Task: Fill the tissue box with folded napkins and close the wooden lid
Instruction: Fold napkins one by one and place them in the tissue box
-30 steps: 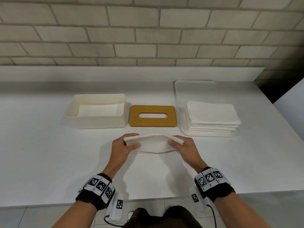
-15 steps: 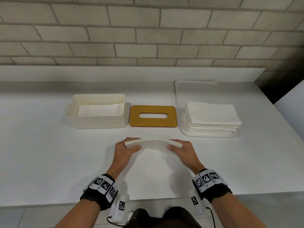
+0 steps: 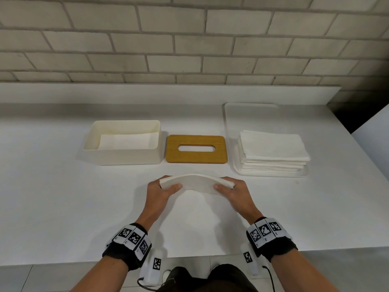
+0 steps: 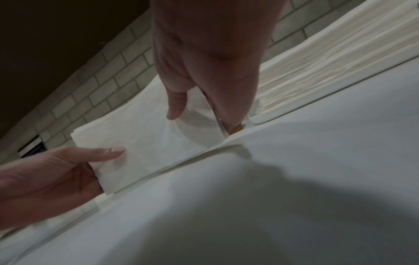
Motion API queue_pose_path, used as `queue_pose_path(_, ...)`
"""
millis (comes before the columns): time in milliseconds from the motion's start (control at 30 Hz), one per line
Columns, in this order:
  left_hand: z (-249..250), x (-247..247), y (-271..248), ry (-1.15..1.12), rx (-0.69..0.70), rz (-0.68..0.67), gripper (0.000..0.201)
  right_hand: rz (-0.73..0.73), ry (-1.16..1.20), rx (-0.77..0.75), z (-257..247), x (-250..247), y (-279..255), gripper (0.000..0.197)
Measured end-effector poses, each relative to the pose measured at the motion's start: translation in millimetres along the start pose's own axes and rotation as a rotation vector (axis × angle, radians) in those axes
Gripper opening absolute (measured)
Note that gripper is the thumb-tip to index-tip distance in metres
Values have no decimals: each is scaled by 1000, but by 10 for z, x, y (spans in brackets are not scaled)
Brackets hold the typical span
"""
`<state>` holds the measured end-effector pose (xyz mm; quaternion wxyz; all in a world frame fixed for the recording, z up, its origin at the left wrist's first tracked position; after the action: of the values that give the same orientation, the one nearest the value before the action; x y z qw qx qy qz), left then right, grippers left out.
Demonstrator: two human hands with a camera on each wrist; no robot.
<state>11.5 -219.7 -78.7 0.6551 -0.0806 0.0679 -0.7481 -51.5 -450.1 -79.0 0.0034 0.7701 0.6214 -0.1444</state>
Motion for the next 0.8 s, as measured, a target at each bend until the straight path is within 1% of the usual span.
queue_pose_path(100,-9,-12,-1,2,-14,1,17,-4,6,19,0,1,13,10)
queue_pose_path(167,-21,-25,14,6,-25,0,19,-5,-4,27,7,7,15,9)
queue_pose_path(267,-3,-26,18,50,-27,1,11,-9,-40,22,-16,18,18,6)
queue_pose_path(333,62,-54,18,35,-22,17,10,-11,-63,18,-108,43,44,8)
queue_pose_path(433,306,-235,85,26,39,61,12,-4,-58,-10,-407,161,198,15)
queue_pose_path(533,681,-500,248,17,114,121,19,-10,-100,-85,-824,369,451,21)
queue_pose_path(633,1064,-816,510,27,168,212,17,-24,-168,-163,-1256,683,763,14)
queue_pose_path(700,1256,-1032,711,49,163,268,21,-34,-139,-194,-1489,940,980,18)
queue_pose_path(800,1401,-1318,998,80,102,336,25,-34,-140,-172,-1704,1319,1246,24)
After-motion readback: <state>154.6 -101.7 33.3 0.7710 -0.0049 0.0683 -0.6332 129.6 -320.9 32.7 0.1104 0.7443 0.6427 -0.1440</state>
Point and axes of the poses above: each hand's wrist, its own y-axis towards the middle knuckle, its own x-axis out of the palm, z = x × y, the point moved 2 cm from there along y, towards the middle knuckle, and after that the axes turned 3 degrees about -y, right-handed, at the moved point
